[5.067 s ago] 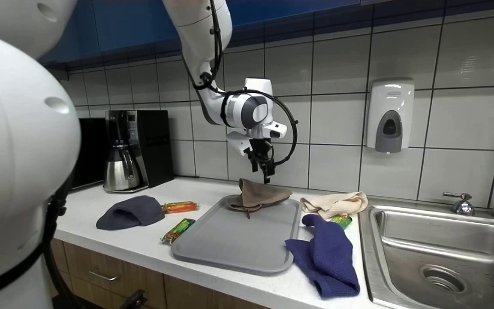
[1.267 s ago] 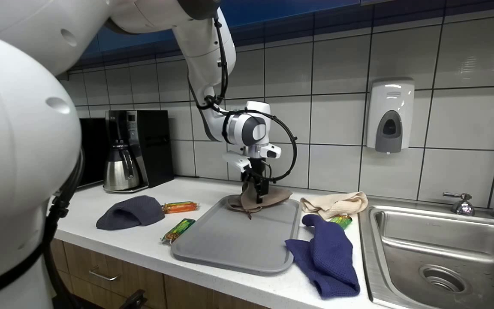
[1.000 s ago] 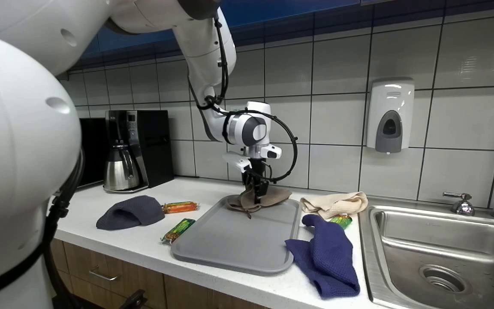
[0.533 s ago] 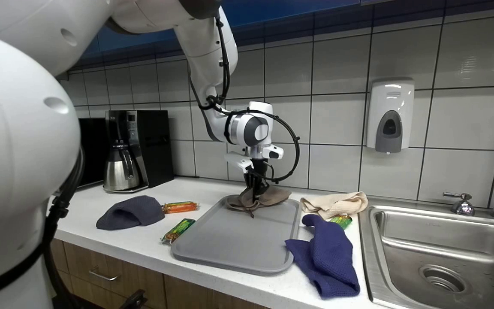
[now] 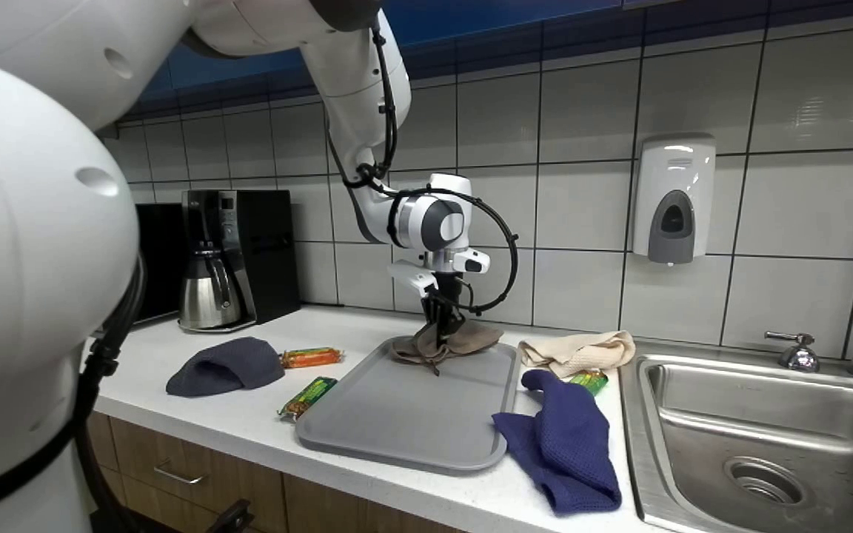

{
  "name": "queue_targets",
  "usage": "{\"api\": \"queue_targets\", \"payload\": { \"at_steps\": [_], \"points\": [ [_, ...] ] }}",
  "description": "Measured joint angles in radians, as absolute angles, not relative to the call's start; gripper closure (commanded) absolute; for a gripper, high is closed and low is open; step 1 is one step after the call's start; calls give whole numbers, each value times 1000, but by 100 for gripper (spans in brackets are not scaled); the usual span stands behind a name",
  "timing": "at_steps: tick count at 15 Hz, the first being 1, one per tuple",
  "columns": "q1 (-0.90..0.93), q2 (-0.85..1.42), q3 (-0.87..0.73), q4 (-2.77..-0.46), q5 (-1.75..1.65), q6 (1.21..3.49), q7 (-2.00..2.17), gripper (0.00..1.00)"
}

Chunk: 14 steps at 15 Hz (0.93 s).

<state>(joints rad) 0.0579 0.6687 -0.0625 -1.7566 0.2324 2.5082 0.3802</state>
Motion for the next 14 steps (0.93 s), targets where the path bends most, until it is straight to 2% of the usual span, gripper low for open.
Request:
{"api": "queue_targets", "payload": {
  "at_steps": [14],
  "points": [
    [58, 584, -45, -1758, 232, 2510, 319, 98]
  ]
}}
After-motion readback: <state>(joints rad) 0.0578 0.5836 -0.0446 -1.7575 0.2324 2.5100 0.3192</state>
